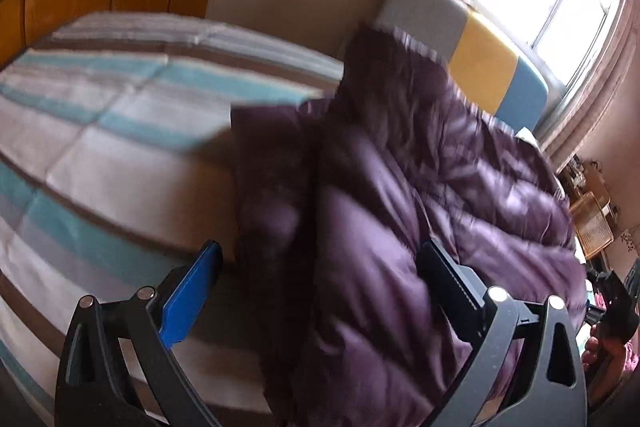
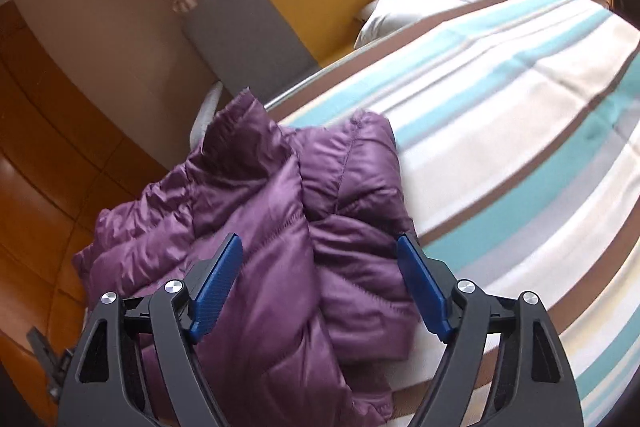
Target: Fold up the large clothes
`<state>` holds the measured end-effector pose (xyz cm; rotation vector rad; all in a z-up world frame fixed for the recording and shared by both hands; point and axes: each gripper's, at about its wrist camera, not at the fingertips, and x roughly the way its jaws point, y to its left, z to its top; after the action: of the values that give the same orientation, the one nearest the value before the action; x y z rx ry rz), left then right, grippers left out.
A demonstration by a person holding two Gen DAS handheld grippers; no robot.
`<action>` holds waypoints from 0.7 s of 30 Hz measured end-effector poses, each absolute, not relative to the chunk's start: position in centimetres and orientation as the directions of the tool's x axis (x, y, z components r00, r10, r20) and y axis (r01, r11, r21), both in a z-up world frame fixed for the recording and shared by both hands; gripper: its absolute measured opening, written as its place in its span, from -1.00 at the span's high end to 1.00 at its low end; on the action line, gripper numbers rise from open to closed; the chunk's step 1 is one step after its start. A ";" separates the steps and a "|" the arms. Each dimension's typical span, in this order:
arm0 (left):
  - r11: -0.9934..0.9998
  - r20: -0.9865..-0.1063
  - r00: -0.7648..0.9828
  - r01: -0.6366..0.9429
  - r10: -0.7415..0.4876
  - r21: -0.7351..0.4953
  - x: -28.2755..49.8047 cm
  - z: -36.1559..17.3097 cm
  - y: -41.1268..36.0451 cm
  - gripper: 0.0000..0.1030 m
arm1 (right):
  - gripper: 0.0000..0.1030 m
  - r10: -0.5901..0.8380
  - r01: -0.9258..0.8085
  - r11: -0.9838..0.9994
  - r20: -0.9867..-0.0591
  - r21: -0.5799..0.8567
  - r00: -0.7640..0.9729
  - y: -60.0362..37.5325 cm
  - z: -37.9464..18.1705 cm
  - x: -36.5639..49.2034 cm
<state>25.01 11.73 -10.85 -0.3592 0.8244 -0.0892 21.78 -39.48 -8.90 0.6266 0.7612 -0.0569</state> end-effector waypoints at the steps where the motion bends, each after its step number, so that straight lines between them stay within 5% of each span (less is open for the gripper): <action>1: 0.931 -0.707 0.669 -0.060 -0.230 -0.360 25.0 -11.2 11.6 -0.92 | -0.54 0.177 0.264 0.820 -0.663 0.508 0.728 -39.3 -9.0 21.9; 14: 0.888 -0.686 0.661 -0.064 -0.304 -0.455 23.1 -11.5 10.8 -0.58 | -0.56 0.210 0.310 0.769 -0.680 0.558 0.702 -38.6 -9.4 19.5; 16: 0.897 -0.695 0.655 -0.058 -0.297 -0.438 23.3 -11.4 10.3 -0.31 | -0.54 0.230 0.289 0.775 -0.677 0.562 0.699 -38.3 -9.7 19.9; 21: 0.921 -0.704 0.642 0.011 -0.305 -0.390 23.0 -10.6 8.8 0.32 | 0.22 0.266 0.225 0.816 -0.690 0.533 0.673 -37.1 -9.6 20.8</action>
<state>22.98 8.82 -10.60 -0.3695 0.8597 -0.1848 20.78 -37.14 -9.65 0.6361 0.8473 0.0248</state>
